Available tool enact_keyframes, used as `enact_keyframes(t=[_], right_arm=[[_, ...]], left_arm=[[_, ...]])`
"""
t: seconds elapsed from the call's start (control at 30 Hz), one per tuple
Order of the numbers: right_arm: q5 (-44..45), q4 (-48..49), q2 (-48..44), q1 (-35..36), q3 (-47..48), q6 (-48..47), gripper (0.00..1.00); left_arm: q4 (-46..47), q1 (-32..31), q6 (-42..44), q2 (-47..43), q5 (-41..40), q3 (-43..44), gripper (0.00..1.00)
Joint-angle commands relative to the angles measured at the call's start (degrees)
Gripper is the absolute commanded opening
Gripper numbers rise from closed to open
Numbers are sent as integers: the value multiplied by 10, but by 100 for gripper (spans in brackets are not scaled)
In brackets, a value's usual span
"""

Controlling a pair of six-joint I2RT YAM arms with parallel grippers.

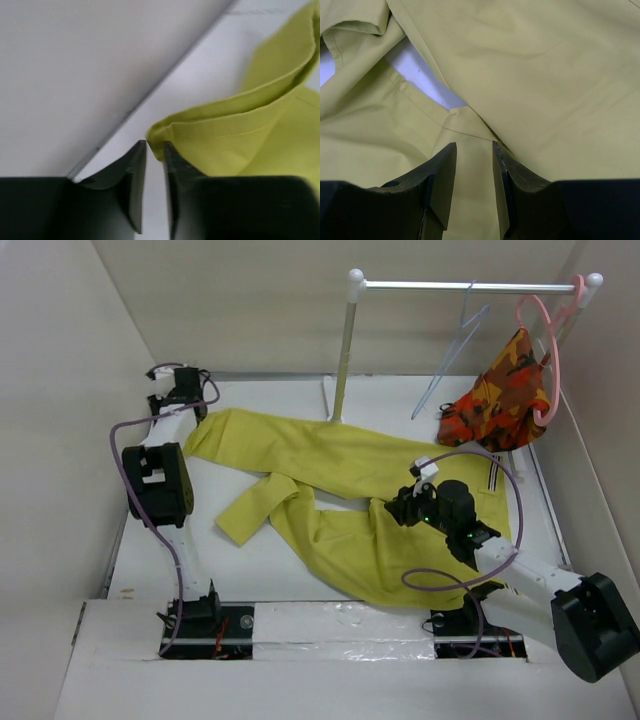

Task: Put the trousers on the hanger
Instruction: Flatten out the trousers at the center of the board.

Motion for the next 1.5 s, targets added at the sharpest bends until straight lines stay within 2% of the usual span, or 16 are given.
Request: enact_keyframes(t=[0.0,0.03,0.07,0.17,0.33,0.43,0.5,0.53,0.57,0.6,0.67,0.9,0.97,1.13,1.27,1.47], right_arm=[[5,21,-1,5,22,-12,41],[5,20,-2,5,22,-13,41],[5,20,-2,5,22,-14,41],[5,22,0,11,24,-14,42],[9,15,1,31,29,-20,41],[20,7,-11,43,33,-23,38],[24,3,-21,49,32,-25,35],[27,0,-30,49,31,-25,25],[28,-1,-33,49,32,-25,22],[29,-3,-37,49,31,-26,3],[29,-8,-44,55,32,-27,0],[27,-7,-46,55,33,-23,0],[32,-12,-49,55,35,-23,1],[31,-13,-60,49,30,-23,7],[30,-16,-63,37,28,-23,13],[23,-20,-90,19,19,-22,20]], left_arm=[[-11,60,-41,-35,-18,1,21],[-20,69,-51,-37,9,6,28],[-23,75,-56,-40,24,8,47],[-4,69,-58,-66,80,3,64],[-24,18,-72,-104,92,36,64],[-3,-8,-80,-170,108,-22,63],[18,-23,-100,-239,145,-70,57],[25,-30,-109,-264,194,-130,50],[25,-40,-137,-289,213,-160,31],[20,-63,-152,-343,228,-189,19],[25,-83,-180,-401,288,-292,3],[-32,-118,-264,-666,496,-530,9],[-59,-208,-298,-694,479,-546,10],[-168,-352,-301,-610,276,-427,20],[-242,-442,-306,-457,267,-359,40],[-237,-387,-338,-442,300,-406,53]])
